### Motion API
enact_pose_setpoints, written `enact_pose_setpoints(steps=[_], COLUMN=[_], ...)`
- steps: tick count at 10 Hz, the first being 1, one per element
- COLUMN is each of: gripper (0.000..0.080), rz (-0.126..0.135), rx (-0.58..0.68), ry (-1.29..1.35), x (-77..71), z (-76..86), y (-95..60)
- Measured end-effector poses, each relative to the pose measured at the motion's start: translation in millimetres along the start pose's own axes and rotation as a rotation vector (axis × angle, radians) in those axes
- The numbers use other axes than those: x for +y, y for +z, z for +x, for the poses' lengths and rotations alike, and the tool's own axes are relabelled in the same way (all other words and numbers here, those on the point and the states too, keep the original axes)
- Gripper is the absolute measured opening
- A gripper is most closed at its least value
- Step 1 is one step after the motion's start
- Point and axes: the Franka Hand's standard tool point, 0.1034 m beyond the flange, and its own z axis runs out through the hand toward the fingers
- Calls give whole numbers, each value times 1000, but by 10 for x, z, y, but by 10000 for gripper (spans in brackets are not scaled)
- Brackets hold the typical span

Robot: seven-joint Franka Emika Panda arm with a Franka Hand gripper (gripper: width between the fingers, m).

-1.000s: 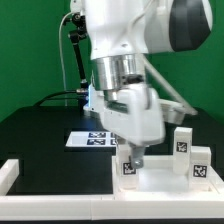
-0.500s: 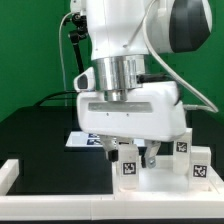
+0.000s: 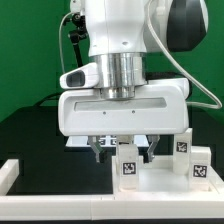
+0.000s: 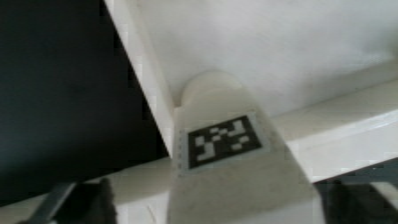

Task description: Assemble square table

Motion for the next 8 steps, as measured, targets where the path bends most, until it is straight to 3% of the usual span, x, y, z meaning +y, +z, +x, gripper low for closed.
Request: enact_pose_setpoints(steps=[1, 2, 3, 5, 8], gripper=[508, 324, 288, 288, 288], rz=[0, 0, -1, -1, -27], rx=[-1, -1, -1, -4, -41], ry=[63, 107, 208, 397, 1027], x=[0, 1, 2, -2, -42], z=[-2, -3, -4, 1, -5], y=[3, 5, 8, 14, 17])
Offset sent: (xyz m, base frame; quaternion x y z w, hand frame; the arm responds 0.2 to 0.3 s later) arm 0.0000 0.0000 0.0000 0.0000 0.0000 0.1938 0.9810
